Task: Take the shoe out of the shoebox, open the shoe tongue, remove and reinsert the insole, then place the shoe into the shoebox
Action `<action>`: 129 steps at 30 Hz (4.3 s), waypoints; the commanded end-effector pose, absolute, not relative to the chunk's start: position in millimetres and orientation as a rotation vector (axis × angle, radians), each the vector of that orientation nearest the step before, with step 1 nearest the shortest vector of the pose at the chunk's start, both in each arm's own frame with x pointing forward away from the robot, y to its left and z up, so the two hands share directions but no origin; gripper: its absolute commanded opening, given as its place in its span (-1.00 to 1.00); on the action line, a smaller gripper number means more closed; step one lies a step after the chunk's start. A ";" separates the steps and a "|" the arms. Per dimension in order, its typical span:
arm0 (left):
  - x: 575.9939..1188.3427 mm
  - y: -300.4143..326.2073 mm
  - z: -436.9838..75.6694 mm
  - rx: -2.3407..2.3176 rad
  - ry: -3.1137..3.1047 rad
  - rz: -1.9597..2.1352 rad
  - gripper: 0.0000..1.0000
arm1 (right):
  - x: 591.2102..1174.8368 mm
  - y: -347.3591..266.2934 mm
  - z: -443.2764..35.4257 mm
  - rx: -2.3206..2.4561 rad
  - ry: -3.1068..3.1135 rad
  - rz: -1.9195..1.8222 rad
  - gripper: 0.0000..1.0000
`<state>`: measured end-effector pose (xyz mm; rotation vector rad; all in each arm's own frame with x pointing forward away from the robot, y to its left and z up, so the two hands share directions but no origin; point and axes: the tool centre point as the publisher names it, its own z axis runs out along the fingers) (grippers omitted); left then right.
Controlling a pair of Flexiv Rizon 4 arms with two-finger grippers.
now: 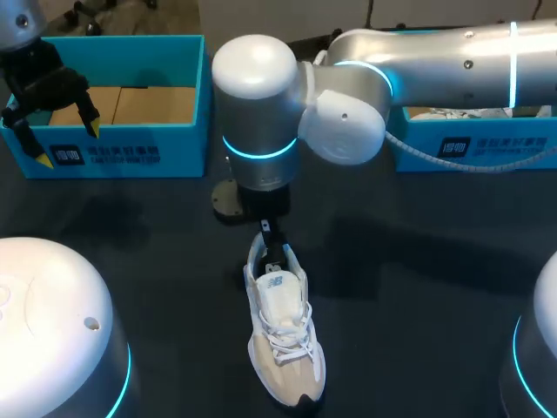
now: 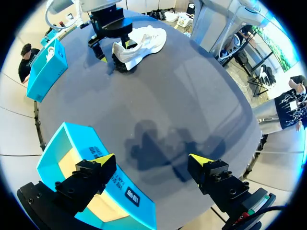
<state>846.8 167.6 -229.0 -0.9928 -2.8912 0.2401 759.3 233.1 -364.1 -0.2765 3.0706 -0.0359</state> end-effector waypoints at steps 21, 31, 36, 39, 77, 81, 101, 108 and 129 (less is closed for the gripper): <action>847.3 167.8 -228.7 -0.993 -2.889 0.238 1.00 | 759.1 241.4 -388.4 -0.162 3.107 -0.063 -1.00; 847.3 167.8 -228.7 -0.993 -2.889 0.238 1.00 | 765.6 229.4 -362.4 -0.117 3.063 -0.051 -1.00; 847.3 167.8 -228.7 -0.993 -2.889 0.238 1.00 | 778.9 210.5 -336.0 -0.074 3.035 -0.068 -1.00; 847.3 167.8 -228.7 -0.993 -2.889 0.238 1.00 | 787.3 199.6 -316.4 -0.058 3.011 -0.102 -1.00; 847.3 167.8 -228.7 -0.993 -2.889 0.238 1.00 | 877.8 70.5 -172.4 -0.098 2.863 -0.154 -1.00; 847.3 167.8 -228.7 -0.993 -2.889 0.238 1.00 | 912.9 38.0 -156.7 -0.162 2.855 -0.089 -1.00; 847.3 167.8 -228.7 -0.993 -2.889 0.238 1.00 | 989.6 -36.1 -120.9 -0.203 2.862 -0.055 -1.00; 847.3 167.8 -228.7 -0.993 -2.889 0.238 1.00 | 989.6 -36.1 -120.9 -0.203 2.862 -0.055 -1.00; 847.3 167.8 -228.7 -0.993 -2.889 0.238 1.00 | 1154.9 -176.8 -112.8 -0.031 2.869 -0.166 -1.00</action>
